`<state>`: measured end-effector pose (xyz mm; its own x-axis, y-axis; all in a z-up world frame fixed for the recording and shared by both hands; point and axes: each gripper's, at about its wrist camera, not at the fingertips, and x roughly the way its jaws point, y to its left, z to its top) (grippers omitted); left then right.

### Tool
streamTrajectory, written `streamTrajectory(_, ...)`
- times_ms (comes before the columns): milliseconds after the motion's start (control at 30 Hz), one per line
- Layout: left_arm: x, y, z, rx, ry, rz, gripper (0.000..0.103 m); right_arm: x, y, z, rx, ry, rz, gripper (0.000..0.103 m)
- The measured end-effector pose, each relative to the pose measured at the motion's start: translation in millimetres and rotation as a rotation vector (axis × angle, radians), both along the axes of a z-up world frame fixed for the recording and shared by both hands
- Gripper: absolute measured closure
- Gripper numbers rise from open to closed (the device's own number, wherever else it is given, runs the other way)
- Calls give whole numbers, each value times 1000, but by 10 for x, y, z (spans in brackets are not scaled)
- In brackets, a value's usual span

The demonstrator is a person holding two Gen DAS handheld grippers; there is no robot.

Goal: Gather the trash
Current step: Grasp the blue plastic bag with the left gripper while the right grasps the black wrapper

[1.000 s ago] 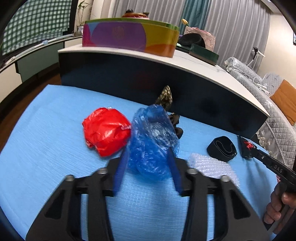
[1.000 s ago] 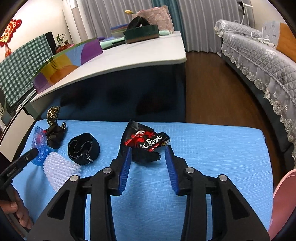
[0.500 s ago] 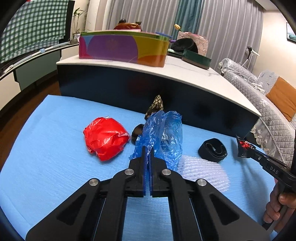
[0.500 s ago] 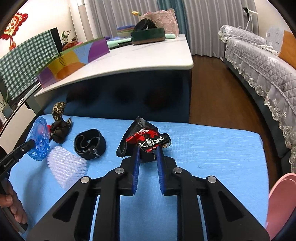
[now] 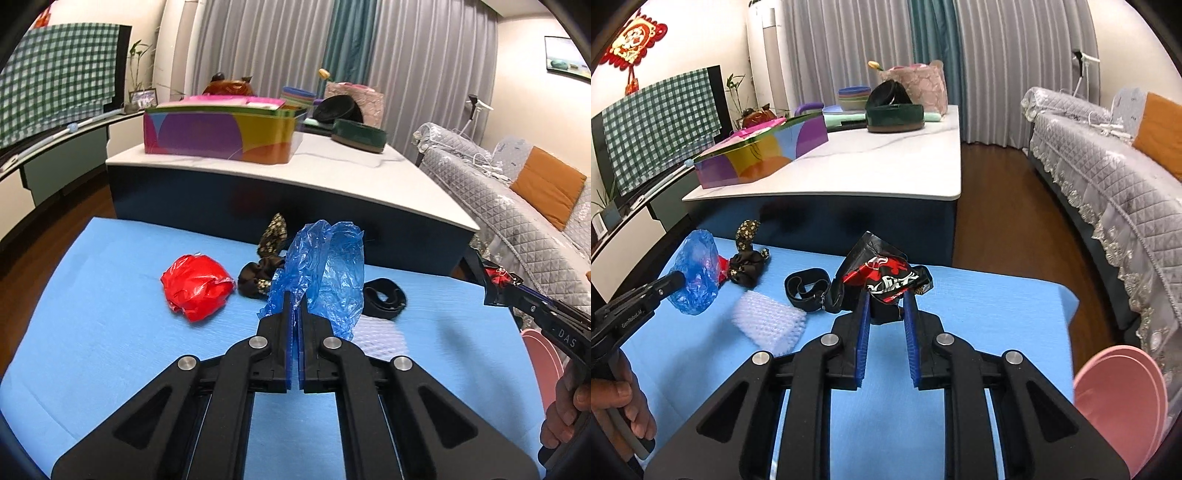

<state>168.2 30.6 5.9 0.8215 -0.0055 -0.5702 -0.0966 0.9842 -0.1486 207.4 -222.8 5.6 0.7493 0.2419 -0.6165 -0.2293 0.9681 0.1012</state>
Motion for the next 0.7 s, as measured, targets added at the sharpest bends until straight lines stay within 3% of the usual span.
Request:
streamTrajectory(467, -340, -327, 227, 25, -56, -97, 102, -755, -444, 738, -25, -101, -72, 85)
streamTrajectory(700, -460, -527, 279, 41, -71, -149, 102, -1022, -637, 869, -30, -122, -88, 85)
